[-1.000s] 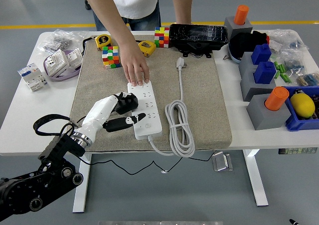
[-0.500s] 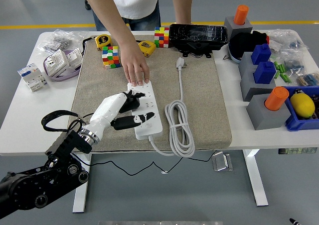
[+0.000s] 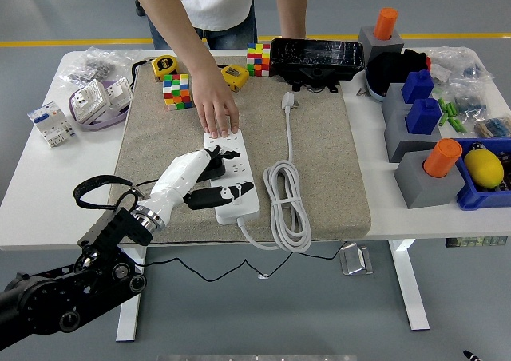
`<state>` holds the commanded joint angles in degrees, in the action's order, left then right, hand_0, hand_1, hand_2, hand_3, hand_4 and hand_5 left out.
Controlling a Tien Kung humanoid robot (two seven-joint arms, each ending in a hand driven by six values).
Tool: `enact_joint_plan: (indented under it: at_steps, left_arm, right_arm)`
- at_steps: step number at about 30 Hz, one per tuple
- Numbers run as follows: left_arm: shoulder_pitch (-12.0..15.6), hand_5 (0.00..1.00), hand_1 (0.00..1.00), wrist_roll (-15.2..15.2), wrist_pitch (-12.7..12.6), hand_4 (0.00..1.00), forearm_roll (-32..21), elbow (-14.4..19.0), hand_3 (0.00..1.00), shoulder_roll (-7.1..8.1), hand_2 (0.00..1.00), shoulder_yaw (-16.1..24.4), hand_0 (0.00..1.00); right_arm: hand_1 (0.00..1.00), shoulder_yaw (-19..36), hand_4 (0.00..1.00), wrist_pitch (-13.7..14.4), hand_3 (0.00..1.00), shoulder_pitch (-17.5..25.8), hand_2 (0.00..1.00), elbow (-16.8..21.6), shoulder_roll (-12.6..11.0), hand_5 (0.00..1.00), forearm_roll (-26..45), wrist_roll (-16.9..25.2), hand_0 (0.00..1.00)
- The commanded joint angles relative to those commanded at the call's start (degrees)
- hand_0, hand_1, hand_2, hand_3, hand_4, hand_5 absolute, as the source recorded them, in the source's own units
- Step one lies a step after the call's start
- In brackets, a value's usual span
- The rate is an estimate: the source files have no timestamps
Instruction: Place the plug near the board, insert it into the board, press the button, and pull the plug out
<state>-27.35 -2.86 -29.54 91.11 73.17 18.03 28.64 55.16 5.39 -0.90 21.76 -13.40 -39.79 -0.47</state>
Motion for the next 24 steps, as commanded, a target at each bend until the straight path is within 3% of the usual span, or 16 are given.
enact_joint_plan:
  at_steps: [16,24]
  left_arm:
    - [-1.1,0.735,0.761,0.2,0.5,0.902,-0.7,-0.1,0.75,-0.82,0.759,-1.7,0.73]
    - [-0.6,0.733,0.761,1.1,0.1,0.901,-0.5,2.1,0.749,0.33,0.757,1.1,0.729]
  right_arm:
    - [0.646,-0.2,0.953,0.0,0.559,-0.1,0.662,0.0,0.0,0.501,0.1,0.1,0.612]
    - [0.646,0.1,0.953,0.0,0.559,0.1,0.662,0.0,0.0,0.501,0.0,0.0,0.612]
